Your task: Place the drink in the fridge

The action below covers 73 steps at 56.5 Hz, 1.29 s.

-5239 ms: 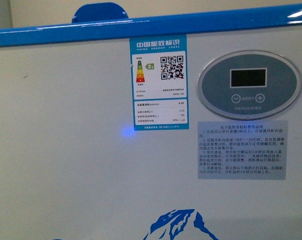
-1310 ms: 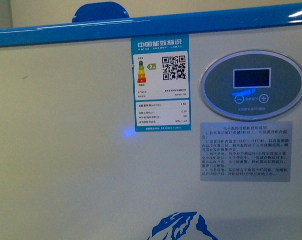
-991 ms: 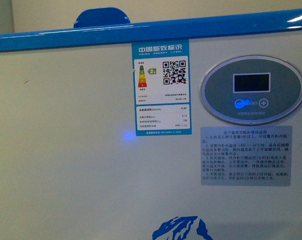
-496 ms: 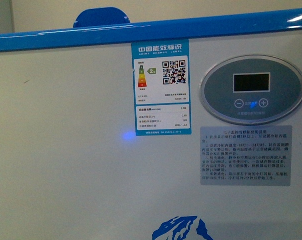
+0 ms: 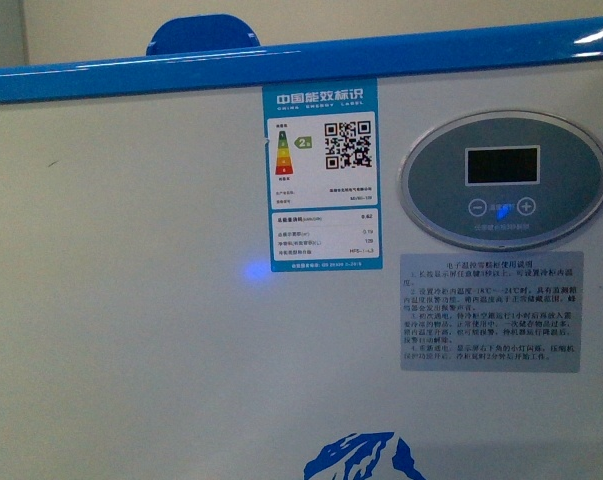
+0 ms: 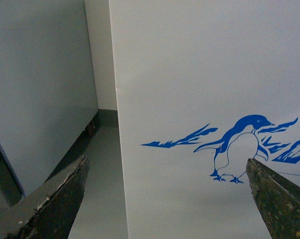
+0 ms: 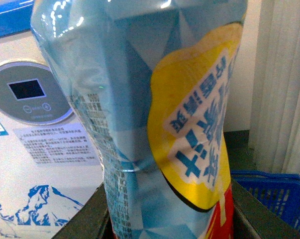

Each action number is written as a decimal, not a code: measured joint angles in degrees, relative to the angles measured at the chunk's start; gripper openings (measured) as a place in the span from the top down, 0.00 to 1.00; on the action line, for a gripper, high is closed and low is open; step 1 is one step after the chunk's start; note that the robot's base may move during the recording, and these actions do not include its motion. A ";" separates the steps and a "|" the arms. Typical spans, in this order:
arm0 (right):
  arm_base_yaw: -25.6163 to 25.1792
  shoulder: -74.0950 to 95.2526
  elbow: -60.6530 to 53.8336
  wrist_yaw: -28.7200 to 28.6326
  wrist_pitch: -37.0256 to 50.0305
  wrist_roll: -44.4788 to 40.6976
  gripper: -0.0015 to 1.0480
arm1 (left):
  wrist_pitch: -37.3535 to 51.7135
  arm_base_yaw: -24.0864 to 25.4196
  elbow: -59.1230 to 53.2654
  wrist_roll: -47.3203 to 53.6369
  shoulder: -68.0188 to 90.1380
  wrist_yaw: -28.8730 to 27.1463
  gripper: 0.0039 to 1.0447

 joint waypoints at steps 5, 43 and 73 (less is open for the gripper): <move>0.00 -0.04 -0.04 -0.24 -0.11 0.00 0.61 | 0.00 0.00 0.00 0.00 0.00 -0.02 0.08; 0.00 -0.04 -0.04 -0.20 -0.11 0.00 0.61 | 0.00 0.00 0.00 0.00 0.00 -0.02 0.08; 0.00 -0.04 0.00 -0.20 -0.11 0.00 0.61 | 0.00 0.00 0.00 0.00 0.00 -0.02 0.08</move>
